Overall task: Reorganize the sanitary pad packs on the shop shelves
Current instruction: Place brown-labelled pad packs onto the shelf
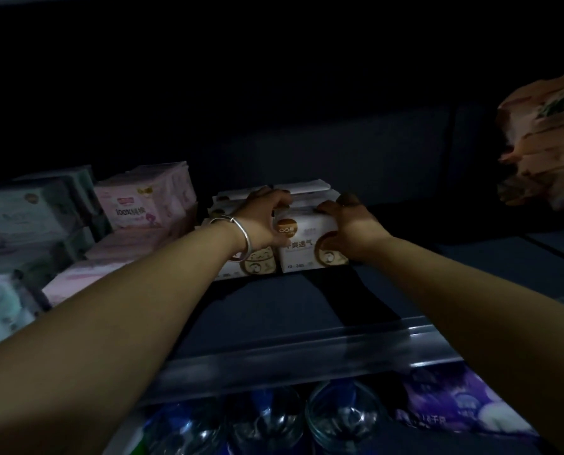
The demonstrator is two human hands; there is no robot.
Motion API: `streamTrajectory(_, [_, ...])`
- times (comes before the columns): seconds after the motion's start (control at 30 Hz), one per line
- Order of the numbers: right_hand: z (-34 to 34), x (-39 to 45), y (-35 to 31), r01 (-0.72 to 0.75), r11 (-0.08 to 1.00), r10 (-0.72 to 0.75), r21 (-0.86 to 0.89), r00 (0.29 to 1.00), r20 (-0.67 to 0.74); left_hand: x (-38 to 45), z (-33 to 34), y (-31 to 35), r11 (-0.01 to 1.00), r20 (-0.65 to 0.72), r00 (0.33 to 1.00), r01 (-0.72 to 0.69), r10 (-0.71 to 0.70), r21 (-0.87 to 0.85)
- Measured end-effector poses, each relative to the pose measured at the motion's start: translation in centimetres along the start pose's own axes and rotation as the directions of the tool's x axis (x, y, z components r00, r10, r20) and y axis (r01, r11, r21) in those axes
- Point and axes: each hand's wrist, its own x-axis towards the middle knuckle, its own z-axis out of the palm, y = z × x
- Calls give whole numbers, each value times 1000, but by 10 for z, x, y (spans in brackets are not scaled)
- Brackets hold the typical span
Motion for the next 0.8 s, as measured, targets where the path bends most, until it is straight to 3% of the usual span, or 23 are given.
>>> streamTrajectory(0.17, [0,-24,-5,-10,983,-9,-181,994,-107,-22,2,8,991,-87,996,-22,33,131])
streamTrajectory(0.4, [0,-96,-26,93,912,-185,-399,963,-196,-86,18,29,980,-117,991,-37,61,193])
streamTrajectory(0.57, [11,-163,-35,121,918,-224,-378,944,-243,-160,38,52,962,-136,982,-91,129,256])
streamTrajectory(0.67, [42,-211,-29,170,917,-252,-362,948,-193,-209,69,61,975,-67,995,-63,78,213])
streamTrajectory(0.8, [102,-270,-6,264,893,-294,-365,955,-27,-269,132,59,986,100,995,-20,4,167])
